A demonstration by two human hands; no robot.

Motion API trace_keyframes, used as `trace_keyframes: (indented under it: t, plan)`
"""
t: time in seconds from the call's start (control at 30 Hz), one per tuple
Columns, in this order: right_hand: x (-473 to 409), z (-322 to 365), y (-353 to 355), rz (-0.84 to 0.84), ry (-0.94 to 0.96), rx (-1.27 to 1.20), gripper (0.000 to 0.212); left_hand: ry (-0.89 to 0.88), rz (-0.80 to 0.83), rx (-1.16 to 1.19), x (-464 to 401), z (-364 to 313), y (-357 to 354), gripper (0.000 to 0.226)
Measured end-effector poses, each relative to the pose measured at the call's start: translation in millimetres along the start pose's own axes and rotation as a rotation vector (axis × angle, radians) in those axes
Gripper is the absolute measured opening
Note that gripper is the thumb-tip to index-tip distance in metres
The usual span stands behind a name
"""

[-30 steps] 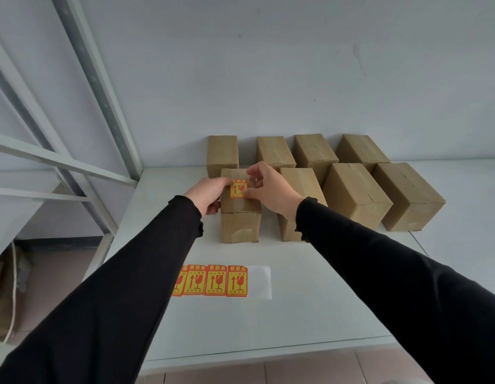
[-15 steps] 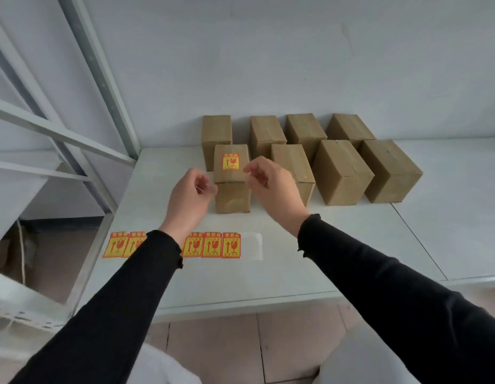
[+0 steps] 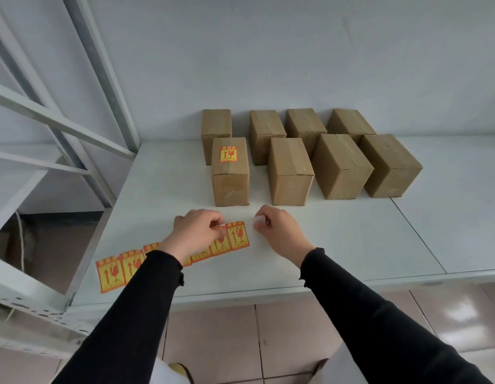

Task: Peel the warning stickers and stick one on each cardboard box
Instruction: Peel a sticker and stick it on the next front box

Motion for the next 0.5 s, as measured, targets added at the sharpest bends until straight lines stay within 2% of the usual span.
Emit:
trace_keyframes:
  t: [0.07, 0.13, 0.2, 0.3, 0.5]
  plan:
    - [2, -1, 16, -0.06, -0.026, -0.063, 0.014, 0.013, 0.054, 0.144, -1, -5, -2, 0.019]
    - [3, 8, 42, -0.223, 0.06, 0.092, 0.026, 0.015, 0.088, 0.292, -1, -15, -1, 0.017]
    - [9, 28, 61, -0.365, 0.183, 0.245, 0.023, 0.037, 0.074, 0.424, 0, -23, 3, 0.012]
    - [12, 38, 63, -0.33, 0.229, 0.15, 0.005, 0.022, 0.022, 0.488, 0, -32, 12, 0.013]
    - [6, 30, 57, -0.281, 0.186, 0.022, 0.013, -0.033, 0.031, 0.513, 1, -42, 18, 0.009]
Point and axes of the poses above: each hand's wrist, its own x-axis away from the middle knuckle, its own y-axis out of the back of the hand, z = x × y, the point moved 9 cm from there along -x, towards the middle knuckle, and after that the axes turned 6 degrees about -z, right-handed, at the moved point
